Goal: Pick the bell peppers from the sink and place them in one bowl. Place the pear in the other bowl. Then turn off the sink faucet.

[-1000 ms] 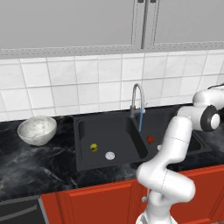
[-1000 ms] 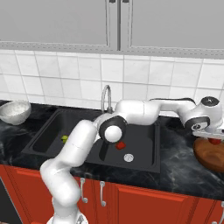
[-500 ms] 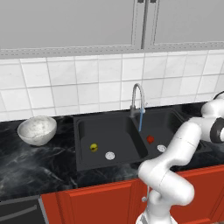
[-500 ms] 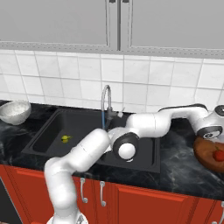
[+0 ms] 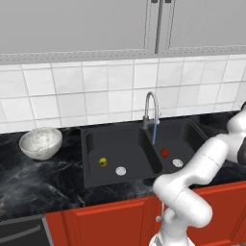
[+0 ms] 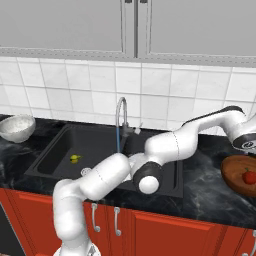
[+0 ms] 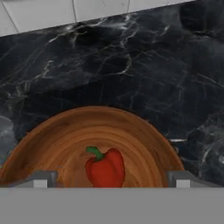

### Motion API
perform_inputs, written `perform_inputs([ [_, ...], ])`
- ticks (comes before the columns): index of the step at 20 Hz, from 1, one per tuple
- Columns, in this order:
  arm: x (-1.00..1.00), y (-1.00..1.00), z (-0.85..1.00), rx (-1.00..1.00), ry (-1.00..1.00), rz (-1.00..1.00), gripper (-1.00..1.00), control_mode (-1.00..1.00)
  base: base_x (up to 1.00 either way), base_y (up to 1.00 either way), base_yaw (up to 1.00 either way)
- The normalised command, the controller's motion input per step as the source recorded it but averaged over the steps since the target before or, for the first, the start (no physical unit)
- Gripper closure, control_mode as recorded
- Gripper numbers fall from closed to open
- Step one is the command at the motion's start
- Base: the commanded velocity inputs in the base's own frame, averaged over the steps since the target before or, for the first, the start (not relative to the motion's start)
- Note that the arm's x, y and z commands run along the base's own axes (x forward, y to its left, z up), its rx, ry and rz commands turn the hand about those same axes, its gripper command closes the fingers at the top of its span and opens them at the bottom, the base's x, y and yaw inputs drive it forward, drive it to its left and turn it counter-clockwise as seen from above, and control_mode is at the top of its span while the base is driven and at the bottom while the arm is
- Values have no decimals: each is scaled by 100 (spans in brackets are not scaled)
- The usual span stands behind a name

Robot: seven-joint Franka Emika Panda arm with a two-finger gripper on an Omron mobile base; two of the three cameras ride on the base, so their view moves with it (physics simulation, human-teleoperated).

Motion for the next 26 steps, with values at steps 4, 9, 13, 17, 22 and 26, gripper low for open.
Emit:
perform_inputs([
  [4, -59, 100, 9, -13, 0, 0, -100, -100, 0, 0, 0],
  [9, -98, 100, -88, -17, -16, 6, -100, -100, 0, 0, 0],
  [13, -100, 100, -100, -15, -30, 12, -100, -100, 0, 0, 0],
  [17, -83, 100, -57, -24, -16, 7, -100, -100, 0, 0, 0],
  [22, -34, 100, 5, -28, -1, 1, -100, -100, 0, 0, 0],
  [26, -19, 100, 35, -31, 0, 0, -100, -100, 0, 0, 0],
])
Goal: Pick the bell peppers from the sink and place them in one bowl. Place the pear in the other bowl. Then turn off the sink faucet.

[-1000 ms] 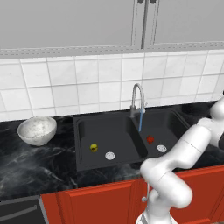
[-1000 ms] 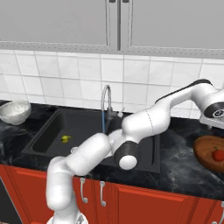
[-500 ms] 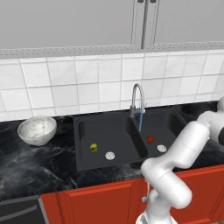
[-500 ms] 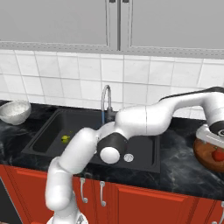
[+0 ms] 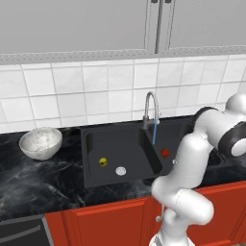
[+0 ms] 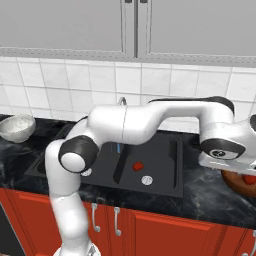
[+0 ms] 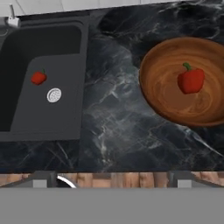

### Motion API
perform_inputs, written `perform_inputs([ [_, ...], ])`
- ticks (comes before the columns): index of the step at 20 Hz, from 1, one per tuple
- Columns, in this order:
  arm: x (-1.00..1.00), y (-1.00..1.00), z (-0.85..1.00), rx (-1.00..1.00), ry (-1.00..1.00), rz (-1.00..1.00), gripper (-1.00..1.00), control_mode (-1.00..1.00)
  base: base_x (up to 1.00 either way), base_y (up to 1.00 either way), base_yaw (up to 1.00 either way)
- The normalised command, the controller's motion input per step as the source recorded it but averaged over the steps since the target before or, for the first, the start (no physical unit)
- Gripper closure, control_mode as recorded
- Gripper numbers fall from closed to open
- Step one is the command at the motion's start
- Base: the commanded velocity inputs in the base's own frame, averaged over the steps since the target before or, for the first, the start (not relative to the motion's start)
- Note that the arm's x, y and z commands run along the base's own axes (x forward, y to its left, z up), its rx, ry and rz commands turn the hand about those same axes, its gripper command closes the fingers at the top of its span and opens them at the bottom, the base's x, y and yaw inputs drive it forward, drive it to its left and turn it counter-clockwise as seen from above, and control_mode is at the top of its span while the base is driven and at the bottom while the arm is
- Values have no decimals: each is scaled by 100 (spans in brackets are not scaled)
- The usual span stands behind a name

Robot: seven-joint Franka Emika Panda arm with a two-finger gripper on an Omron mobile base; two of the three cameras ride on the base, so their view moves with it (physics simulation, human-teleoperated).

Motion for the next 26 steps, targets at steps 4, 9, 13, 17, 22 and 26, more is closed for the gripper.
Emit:
perform_inputs([
  [4, -9, 100, 21, -31, 0, 0, -100, -100, 0, 0, 0],
  [9, 0, 100, 42, -21, 1, 0, -100, -100, 0, 0, 0],
  [13, 0, 100, 63, -2, 11, -2, -100, -100, 0, 0, 0],
  [17, -3, 100, 47, 1, 20, -4, -100, -100, 0, 0, 0],
  [22, -1, 82, 3, 13, 16, -2, -100, -100, 0, 0, 0],
  [26, 0, 57, -5, 30, 4, 0, -100, -100, 0, 0, 0],
])
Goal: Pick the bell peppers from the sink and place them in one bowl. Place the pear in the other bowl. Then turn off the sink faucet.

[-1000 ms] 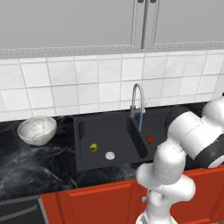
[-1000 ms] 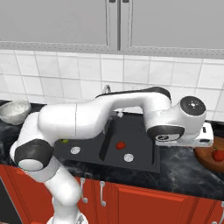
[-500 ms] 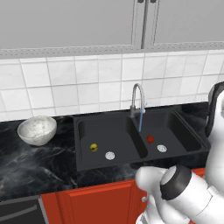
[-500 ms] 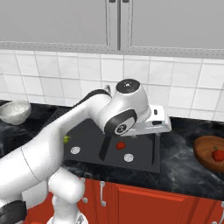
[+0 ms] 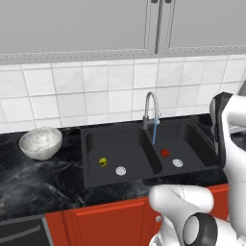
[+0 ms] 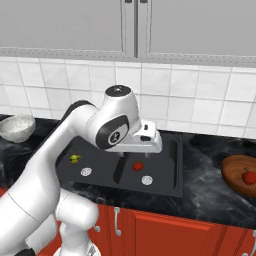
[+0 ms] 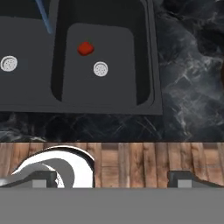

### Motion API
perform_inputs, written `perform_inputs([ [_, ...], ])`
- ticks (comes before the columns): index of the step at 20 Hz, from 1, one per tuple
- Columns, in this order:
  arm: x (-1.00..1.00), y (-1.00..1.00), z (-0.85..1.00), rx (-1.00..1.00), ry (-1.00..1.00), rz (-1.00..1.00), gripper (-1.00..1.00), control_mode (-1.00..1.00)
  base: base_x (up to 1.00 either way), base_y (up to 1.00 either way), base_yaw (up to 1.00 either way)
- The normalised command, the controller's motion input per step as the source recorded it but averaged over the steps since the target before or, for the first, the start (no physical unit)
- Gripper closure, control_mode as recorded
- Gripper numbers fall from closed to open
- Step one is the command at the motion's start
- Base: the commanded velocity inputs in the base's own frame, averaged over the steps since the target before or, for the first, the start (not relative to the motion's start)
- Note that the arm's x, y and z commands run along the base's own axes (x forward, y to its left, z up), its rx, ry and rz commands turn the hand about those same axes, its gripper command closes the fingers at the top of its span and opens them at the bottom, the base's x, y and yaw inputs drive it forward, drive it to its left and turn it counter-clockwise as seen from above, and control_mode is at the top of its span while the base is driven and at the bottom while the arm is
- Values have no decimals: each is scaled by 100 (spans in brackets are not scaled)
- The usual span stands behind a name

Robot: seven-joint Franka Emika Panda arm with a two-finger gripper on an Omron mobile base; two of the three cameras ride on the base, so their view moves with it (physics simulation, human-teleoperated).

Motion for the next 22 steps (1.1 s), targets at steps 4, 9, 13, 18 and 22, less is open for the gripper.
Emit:
perform_inputs([
  [4, 0, 40, -5, 36, 1, 0, -100, -100, 0, 0, 0],
  [9, 5, 23, -7, 29, 0, 0, -100, -100, 0, 0, 0],
  [13, 22, 24, -14, 10, 0, 0, -100, -100, 0, 0, 0],
  [18, 28, 29, -36, 1, -1, 0, -100, -100, 0, 0, 0],
  [22, 22, 9, -23, 0, -16, 0, -100, -100, 0, 0, 0],
])
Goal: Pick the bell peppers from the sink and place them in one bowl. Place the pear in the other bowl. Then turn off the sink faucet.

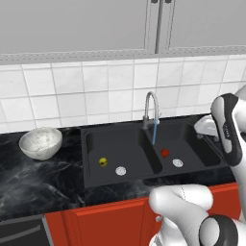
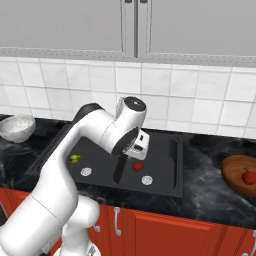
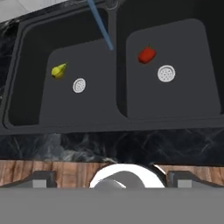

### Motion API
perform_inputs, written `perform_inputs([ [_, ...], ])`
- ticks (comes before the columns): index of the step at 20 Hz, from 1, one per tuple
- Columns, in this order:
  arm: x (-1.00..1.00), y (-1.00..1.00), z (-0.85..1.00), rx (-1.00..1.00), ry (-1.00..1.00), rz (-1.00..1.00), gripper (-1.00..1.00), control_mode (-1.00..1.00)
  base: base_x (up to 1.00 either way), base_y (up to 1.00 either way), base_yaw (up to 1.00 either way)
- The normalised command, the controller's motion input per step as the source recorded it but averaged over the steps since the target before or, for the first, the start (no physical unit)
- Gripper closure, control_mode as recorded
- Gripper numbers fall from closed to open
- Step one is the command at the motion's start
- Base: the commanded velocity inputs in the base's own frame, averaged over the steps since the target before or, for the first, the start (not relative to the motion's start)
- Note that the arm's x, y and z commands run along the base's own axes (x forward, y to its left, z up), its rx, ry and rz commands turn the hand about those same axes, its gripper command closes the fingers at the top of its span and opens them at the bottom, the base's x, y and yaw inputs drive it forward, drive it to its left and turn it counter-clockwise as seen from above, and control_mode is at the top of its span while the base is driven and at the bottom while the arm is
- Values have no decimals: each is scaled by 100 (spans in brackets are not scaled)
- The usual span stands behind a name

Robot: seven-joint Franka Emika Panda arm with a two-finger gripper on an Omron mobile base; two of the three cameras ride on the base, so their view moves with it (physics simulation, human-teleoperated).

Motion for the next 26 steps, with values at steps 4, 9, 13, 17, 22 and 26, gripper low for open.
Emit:
perform_inputs([
  [4, 25, 0, -18, 0, -21, 0, -100, -100, 0, 0, 0],
  [9, 28, 0, -21, 0, -9, 0, -100, -100, 0, 0, 0],
  [13, 43, 0, -16, 0, 3, 0, -100, -100, 0, 0, 0],
  [17, 42, 0, -7, 0, 14, -1, -100, -100, 0, 0, 0],
  [22, 28, 0, -2, 0, 19, -2, -100, -100, 0, 0, 0],
  [26, 17, -2, -13, 0, 11, 0, -100, -100, 0, 0, 0],
])
